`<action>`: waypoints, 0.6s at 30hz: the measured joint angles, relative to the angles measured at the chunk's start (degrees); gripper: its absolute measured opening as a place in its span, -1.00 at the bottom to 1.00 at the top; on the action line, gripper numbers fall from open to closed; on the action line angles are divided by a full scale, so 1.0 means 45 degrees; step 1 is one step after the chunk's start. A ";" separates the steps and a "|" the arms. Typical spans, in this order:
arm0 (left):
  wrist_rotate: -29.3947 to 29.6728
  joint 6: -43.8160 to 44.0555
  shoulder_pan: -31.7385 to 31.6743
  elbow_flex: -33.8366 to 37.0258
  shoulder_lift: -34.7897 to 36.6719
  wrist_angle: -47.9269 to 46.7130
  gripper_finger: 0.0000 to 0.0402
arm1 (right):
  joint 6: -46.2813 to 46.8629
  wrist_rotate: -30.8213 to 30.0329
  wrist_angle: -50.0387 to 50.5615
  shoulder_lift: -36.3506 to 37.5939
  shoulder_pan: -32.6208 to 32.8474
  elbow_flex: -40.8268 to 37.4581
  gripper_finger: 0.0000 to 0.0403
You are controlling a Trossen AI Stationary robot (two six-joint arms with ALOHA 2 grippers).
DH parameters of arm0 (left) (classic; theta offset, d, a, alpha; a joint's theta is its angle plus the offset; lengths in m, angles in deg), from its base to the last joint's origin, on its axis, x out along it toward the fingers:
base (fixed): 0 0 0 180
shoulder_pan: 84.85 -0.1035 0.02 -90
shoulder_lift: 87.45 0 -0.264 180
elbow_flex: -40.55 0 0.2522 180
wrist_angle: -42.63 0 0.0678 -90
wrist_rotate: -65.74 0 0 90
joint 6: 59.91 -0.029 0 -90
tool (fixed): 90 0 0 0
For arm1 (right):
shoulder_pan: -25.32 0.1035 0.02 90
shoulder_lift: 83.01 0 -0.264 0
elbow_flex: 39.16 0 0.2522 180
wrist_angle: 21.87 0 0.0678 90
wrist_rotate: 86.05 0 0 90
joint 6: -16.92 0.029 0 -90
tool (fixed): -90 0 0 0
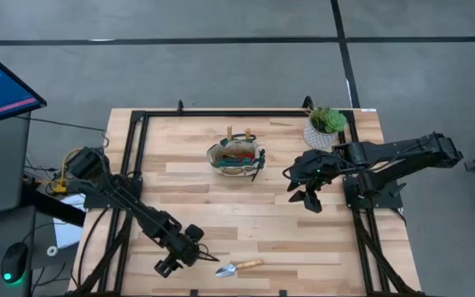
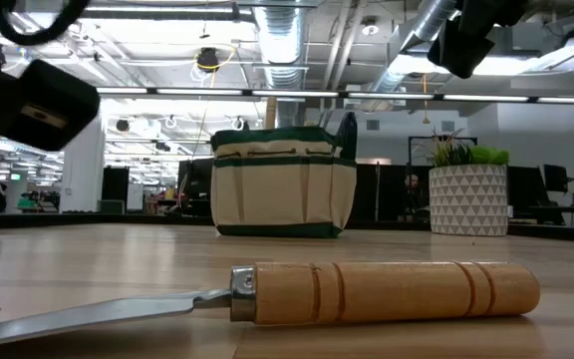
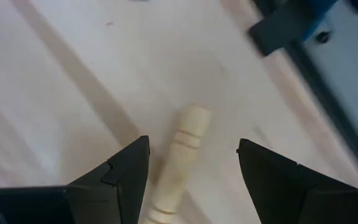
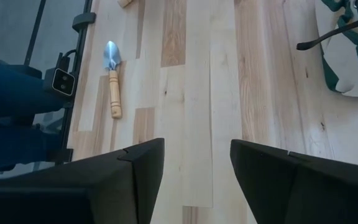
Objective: Pick & Place Garden tools in Gardening bag
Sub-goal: Put the trowel into the gardening bag
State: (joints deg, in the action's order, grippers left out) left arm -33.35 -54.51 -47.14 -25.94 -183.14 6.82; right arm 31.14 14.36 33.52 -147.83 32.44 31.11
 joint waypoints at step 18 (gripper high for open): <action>0.0650 -0.0191 0.0369 0.1263 -0.0050 0.0132 0.09 | 0.0164 0.0024 0.0311 -0.0005 0.0000 0.0000 -0.13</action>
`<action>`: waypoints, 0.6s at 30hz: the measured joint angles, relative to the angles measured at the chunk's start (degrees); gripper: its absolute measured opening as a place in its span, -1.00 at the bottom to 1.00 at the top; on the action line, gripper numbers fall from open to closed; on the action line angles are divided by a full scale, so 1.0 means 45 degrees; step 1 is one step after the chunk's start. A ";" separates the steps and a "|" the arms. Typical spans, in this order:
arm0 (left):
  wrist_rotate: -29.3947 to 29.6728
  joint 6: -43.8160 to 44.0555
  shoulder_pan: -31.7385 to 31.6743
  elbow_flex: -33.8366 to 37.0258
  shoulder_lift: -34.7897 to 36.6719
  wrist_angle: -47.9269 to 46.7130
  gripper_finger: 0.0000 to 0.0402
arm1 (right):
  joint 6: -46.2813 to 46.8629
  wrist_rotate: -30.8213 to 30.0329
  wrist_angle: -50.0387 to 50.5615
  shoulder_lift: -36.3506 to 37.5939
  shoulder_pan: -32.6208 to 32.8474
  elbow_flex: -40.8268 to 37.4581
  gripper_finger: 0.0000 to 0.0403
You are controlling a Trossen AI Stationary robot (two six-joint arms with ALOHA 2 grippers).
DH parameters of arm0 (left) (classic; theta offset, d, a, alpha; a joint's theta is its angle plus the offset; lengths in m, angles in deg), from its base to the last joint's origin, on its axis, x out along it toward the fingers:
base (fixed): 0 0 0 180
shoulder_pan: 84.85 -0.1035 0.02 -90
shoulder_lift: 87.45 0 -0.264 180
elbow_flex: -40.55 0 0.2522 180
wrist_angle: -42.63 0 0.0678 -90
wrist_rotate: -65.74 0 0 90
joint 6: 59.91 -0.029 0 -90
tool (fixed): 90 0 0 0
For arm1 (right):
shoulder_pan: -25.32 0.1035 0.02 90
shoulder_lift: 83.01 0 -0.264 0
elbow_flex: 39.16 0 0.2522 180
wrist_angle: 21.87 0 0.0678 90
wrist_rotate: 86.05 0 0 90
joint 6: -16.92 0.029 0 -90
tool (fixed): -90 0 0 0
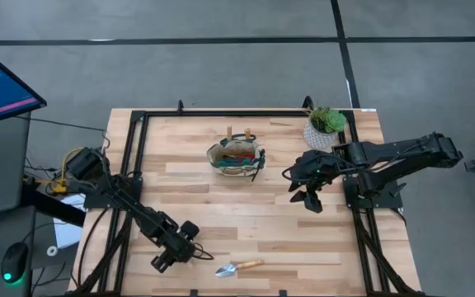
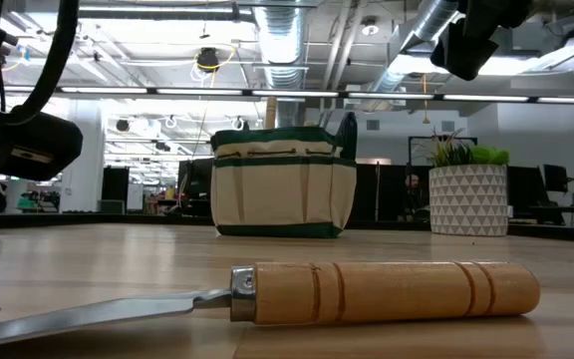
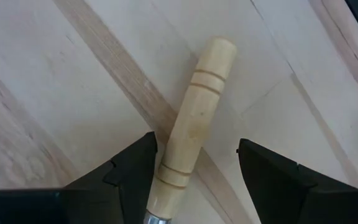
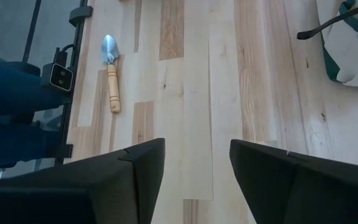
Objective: Pick & Place Garden tools in Gardening bag
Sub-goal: Put the trowel into the gardening bag
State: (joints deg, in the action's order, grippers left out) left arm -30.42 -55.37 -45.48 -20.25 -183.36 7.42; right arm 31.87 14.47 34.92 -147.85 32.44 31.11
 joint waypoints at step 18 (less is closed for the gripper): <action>0.0372 -0.0261 -0.0103 0.0024 0.0006 0.0114 -0.81 | 0.0031 -0.0078 -0.0024 0.0000 0.0000 0.0000 -0.18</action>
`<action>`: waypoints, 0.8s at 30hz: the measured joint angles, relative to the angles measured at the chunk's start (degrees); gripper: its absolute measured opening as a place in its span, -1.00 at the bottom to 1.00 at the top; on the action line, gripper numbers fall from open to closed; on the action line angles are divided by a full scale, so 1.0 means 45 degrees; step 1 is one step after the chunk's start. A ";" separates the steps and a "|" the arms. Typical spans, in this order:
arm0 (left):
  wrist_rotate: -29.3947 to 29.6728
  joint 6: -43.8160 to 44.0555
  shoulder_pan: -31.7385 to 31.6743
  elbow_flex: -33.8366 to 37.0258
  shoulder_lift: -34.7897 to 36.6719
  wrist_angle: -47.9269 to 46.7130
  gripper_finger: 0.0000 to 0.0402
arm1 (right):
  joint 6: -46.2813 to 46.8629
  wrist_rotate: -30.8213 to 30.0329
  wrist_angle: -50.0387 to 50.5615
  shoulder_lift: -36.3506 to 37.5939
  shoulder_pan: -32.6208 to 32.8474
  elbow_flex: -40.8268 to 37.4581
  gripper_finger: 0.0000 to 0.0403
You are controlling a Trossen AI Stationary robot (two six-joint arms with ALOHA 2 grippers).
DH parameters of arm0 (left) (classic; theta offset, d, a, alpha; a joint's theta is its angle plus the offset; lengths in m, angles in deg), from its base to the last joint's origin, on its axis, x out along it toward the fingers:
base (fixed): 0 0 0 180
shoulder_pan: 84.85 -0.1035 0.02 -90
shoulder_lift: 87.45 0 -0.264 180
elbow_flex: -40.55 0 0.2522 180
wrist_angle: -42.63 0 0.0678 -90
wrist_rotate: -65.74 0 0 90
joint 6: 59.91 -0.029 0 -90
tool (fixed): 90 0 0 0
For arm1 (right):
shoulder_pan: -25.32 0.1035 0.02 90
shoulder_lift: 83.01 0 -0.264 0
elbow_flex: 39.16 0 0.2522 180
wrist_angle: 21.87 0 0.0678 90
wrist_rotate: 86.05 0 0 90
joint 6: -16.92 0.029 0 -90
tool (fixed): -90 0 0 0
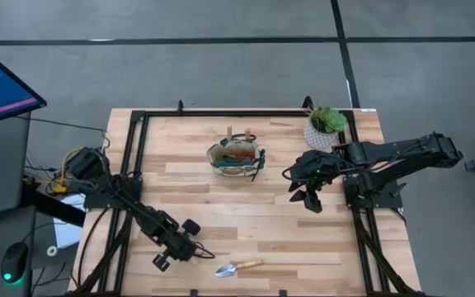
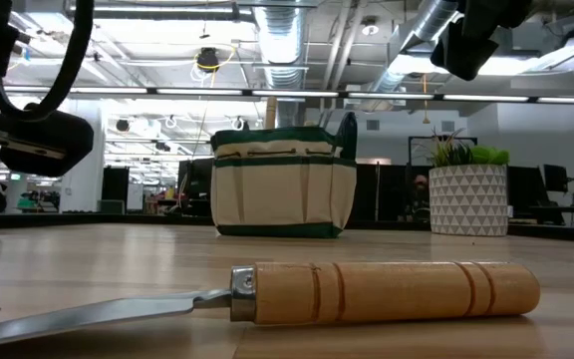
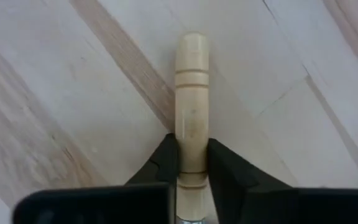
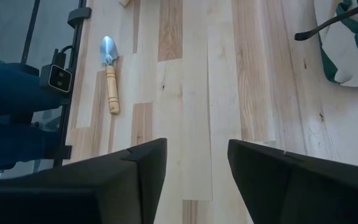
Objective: Pick & Place Garden tools in Gardening bag
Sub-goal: Put the trowel into the gardening bag
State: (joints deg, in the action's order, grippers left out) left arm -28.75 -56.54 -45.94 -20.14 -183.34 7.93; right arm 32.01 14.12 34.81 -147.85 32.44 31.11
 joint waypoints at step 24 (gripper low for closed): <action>1.0844 0.5045 -0.3276 0.0046 0.7807 0.1649 -0.97 | 0.0000 -0.0326 -0.0021 0.0000 -0.0002 0.0000 -0.23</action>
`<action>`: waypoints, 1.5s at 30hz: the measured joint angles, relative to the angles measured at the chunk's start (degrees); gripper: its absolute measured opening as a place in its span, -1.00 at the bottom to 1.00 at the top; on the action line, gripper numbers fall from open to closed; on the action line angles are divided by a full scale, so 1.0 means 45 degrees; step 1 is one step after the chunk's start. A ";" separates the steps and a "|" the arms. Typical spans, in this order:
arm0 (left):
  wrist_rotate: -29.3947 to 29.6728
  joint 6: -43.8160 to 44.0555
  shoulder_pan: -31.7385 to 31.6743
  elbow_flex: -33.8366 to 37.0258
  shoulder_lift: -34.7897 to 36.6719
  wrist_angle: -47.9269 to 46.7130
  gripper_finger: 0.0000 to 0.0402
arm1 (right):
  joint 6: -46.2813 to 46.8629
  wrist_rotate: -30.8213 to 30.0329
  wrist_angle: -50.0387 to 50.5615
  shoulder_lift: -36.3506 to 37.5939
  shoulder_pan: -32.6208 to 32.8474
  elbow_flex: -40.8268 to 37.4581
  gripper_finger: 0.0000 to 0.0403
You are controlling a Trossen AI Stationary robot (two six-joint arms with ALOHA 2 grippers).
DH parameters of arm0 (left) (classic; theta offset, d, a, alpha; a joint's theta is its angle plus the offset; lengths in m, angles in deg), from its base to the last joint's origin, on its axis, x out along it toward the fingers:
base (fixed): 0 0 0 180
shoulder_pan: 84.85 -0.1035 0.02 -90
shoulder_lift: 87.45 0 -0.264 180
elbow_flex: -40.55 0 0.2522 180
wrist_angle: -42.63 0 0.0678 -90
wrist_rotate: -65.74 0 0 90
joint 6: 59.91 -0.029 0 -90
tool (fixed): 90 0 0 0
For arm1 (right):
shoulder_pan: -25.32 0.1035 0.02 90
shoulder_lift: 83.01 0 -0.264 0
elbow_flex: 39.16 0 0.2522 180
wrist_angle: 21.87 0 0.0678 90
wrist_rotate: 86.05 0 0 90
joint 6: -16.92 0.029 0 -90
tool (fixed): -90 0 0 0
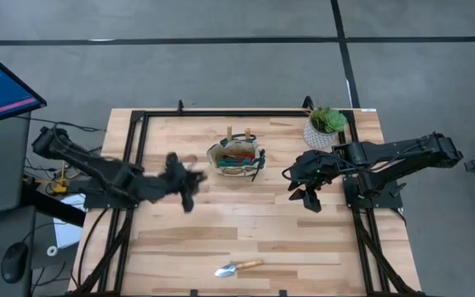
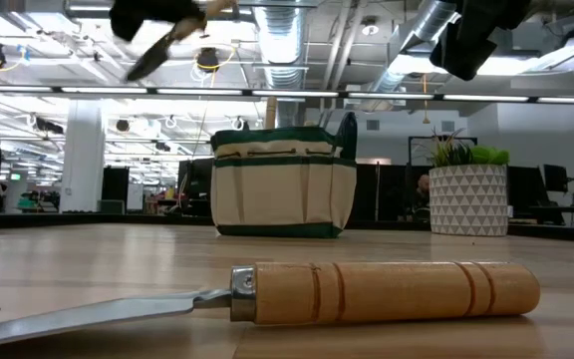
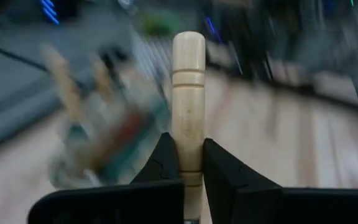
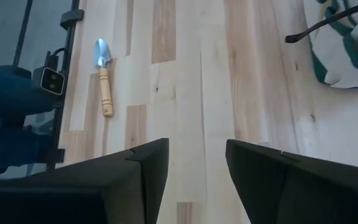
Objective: Pick & Place Garden tools in Gardening bag
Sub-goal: Put the trowel into the gardening bag
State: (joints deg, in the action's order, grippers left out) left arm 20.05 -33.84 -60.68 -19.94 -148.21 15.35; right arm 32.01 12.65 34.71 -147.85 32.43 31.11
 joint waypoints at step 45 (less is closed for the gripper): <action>0.3881 -0.5304 -0.1846 -0.0138 -0.4829 1.3685 -0.97 | 0.0938 -0.1330 -0.0613 0.0000 -0.0032 0.0000 -0.23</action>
State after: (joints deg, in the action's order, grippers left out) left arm 37.51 -57.71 -68.99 -20.55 -169.94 76.93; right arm 36.23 6.67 31.95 -147.85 32.28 31.11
